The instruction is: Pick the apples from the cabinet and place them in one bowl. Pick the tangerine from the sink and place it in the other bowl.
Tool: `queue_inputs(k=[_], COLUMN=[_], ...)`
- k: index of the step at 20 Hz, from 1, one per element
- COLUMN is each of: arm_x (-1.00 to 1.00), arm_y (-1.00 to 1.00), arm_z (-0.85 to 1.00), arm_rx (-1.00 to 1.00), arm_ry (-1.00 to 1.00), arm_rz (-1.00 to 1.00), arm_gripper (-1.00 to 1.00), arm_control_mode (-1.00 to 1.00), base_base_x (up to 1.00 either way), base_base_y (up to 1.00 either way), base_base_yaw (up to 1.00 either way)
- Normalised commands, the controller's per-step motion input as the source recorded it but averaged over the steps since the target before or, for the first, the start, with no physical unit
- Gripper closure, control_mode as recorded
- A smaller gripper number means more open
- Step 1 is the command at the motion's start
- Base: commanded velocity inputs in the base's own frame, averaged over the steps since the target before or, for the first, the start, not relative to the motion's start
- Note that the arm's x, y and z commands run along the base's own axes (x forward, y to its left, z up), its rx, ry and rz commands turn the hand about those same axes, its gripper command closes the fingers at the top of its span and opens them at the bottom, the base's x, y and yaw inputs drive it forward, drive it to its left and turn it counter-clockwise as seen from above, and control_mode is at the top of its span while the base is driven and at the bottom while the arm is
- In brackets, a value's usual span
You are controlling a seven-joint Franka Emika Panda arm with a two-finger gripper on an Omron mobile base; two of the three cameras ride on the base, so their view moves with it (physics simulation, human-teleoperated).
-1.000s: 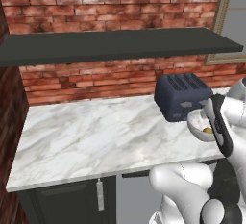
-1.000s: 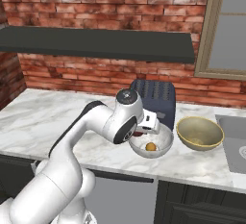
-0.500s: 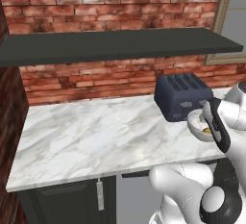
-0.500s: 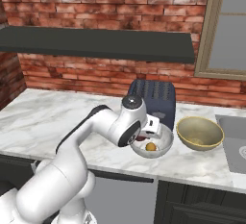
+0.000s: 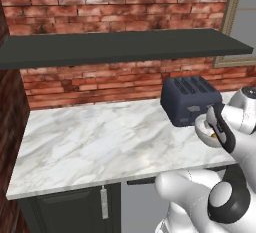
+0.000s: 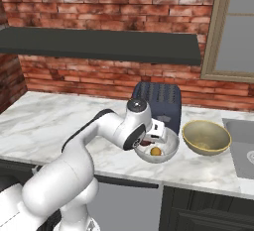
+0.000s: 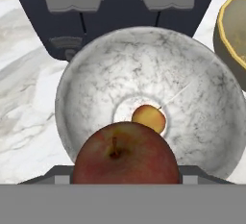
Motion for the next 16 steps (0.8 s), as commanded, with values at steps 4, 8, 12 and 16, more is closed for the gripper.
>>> queue_inputs(k=[4,8,12,16], arm_x=[0.32,0.08,0.00,0.00], arm_y=[-0.09,-0.08,-0.11,-0.07], arm_z=[0.00,-0.01,-0.17,-0.25], arm_rx=[0.00,0.00,0.00,0.00], arm_ry=[0.01,0.00,0.00,0.00], arm_rz=[0.00,0.00,0.00,0.00], arm_gripper=[1.00,1.00,1.00,1.00], arm_control_mode=[-1.00,-1.00,-1.00,-1.00], base_base_x=[0.00,0.00,0.00,0.00], base_base_y=[0.00,0.00,0.00,0.00], base_base_yaw=[0.00,0.00,0.00,0.00])
